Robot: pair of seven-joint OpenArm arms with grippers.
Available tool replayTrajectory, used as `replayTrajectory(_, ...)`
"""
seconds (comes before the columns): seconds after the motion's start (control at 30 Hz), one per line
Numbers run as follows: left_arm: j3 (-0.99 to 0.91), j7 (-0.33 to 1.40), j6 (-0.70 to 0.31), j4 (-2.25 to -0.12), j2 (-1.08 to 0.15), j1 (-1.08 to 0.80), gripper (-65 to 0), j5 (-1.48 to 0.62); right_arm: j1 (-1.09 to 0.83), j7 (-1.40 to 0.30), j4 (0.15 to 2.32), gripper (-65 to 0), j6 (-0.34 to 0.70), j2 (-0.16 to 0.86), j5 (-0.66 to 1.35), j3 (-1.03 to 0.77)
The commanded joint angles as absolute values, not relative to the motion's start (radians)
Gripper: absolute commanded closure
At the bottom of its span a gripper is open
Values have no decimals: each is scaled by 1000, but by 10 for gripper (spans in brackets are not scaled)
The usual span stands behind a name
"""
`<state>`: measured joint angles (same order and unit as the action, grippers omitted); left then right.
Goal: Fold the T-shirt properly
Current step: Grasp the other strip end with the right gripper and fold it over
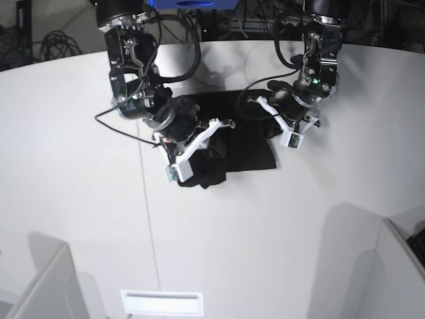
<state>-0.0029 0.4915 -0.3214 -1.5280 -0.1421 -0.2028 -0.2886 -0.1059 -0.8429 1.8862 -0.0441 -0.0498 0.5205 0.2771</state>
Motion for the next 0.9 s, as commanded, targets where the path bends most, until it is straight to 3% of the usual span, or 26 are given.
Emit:
replayTrajectory(0.0, -1, 522, -325, -1537, -148, -206, 0, -282, -91, -811, 1891, 0, -31, -59, 547, 294)
replayTrajectory(0.43, -2, 522, -325, -1537, -151, -220, 0, -282, -25, -677, 1704, 0, -31, -61, 547, 447)
replayTrajectory(0.87, -16, 522, -323, -1537, -151, -222, 0, -283, -16, -644, 1644, 0, -33, -65, 547, 447)
